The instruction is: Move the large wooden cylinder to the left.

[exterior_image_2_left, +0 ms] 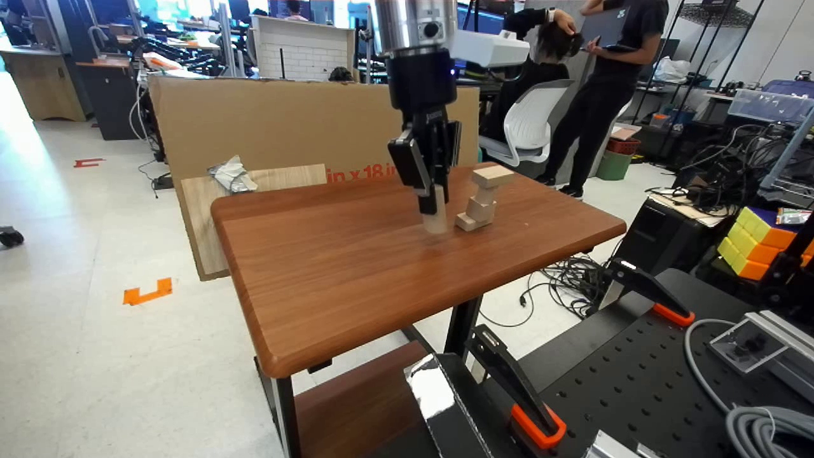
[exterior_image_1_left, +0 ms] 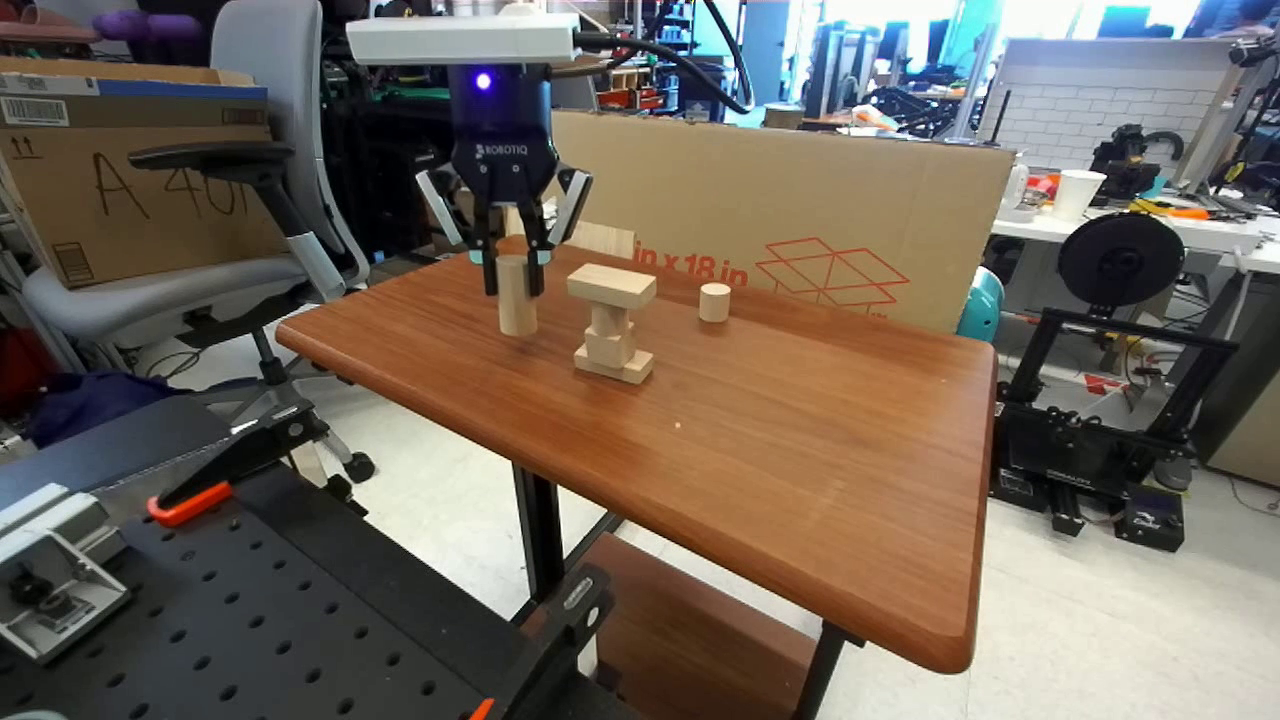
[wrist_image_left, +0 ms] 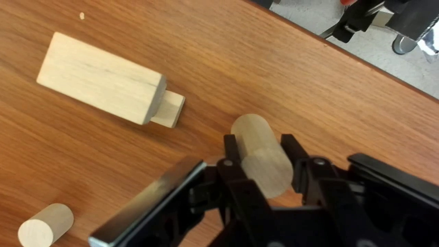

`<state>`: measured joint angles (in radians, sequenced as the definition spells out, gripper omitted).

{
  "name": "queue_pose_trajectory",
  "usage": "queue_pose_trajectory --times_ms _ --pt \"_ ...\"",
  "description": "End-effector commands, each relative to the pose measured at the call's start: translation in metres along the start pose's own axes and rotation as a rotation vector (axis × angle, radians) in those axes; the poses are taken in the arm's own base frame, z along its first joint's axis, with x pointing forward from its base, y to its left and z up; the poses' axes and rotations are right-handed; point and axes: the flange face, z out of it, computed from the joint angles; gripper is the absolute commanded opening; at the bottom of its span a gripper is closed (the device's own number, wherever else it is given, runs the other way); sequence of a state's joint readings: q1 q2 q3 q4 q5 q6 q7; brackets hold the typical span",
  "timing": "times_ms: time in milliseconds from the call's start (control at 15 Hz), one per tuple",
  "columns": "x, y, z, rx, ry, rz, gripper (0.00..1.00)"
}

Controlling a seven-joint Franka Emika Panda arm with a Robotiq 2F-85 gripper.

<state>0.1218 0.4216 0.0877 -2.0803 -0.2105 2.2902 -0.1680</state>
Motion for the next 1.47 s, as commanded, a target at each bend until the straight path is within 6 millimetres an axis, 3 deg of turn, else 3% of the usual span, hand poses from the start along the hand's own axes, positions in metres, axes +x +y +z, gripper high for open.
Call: queue_pose_trajectory --times_ms 0,467,533,667,867,1000,1400 --pt "-0.0061 -0.0015 -0.009 -0.001 -0.019 -0.01 0.1" --pt "-0.0078 -0.0014 -0.0083 -0.002 -0.039 -0.009 0.1" --pt "-0.0081 -0.0014 -0.0082 -0.001 -0.042 -0.006 0.6" --pt "-0.0087 -0.0013 -0.0082 -0.003 -0.048 -0.004 0.66" --pt "-0.0086 -0.0009 -0.0088 -0.01 -0.05 -0.006 0.9" --pt "-0.0084 -0.0007 -0.0091 -0.012 -0.048 -0.007 1.0" --pt "-0.0043 0.0004 -0.0122 -0.026 0.012 -0.004 1.0"
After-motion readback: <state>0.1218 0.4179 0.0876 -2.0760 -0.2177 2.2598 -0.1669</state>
